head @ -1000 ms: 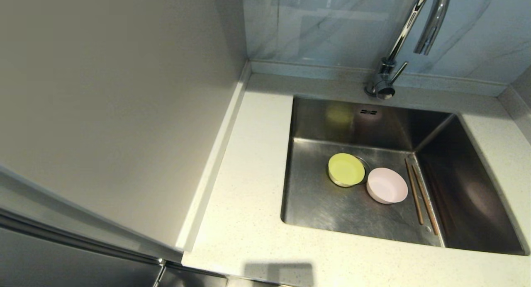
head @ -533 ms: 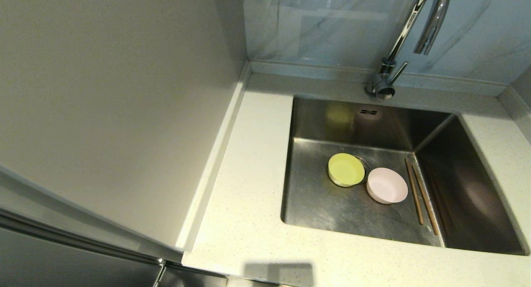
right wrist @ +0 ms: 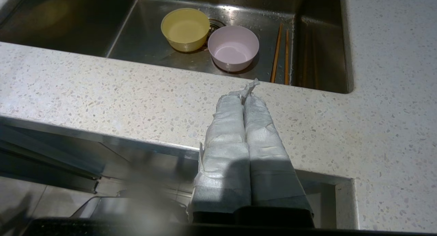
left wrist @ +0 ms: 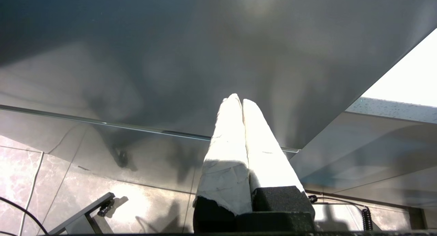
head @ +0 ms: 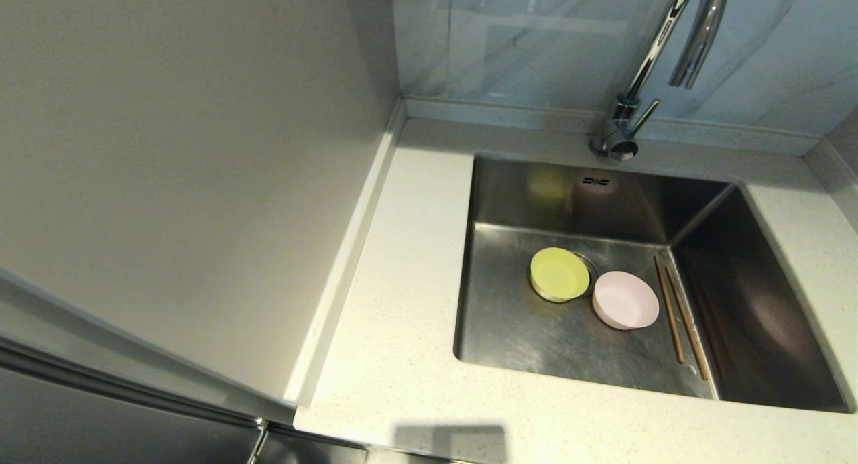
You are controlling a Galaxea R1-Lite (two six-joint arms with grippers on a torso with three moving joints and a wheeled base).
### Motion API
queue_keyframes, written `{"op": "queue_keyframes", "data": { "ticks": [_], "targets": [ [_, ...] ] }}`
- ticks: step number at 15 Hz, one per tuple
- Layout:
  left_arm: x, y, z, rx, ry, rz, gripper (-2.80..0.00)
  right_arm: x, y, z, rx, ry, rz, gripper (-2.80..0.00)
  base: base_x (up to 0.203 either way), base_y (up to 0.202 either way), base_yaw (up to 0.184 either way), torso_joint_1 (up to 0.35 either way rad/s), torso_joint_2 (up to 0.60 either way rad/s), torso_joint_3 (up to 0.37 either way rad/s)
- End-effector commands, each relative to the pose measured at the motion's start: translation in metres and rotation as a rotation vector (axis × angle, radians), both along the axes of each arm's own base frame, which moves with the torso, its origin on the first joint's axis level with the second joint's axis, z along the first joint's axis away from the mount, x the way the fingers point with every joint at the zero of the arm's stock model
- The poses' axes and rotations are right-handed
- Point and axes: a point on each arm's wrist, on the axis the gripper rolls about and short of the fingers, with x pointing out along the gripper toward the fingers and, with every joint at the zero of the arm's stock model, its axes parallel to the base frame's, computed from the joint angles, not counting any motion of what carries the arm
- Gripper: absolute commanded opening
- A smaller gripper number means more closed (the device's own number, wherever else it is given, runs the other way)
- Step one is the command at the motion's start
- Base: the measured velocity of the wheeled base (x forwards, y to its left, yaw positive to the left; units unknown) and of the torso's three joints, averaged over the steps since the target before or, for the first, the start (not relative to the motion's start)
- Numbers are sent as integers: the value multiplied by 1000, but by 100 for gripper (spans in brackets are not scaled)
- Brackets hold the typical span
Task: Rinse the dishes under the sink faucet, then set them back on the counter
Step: Put a bowl back to the table from the sink
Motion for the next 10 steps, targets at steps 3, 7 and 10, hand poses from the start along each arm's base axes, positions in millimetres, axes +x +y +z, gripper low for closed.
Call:
{"op": "queue_keyframes", "data": {
  "ticks": [3,7,10],
  "targets": [
    [0,0,0,0,-4,0,-280,0,0,0,0,0,0,-280,0,0,0,0,0,0],
    [0,0,0,0,-4,0,-280,0,0,0,0,0,-1,-280,0,0,0,0,0,0],
    [0,0,0,0,-4,0,-280,0,0,0,0,0,0,-280,0,0,0,0,0,0]
  ]
}}
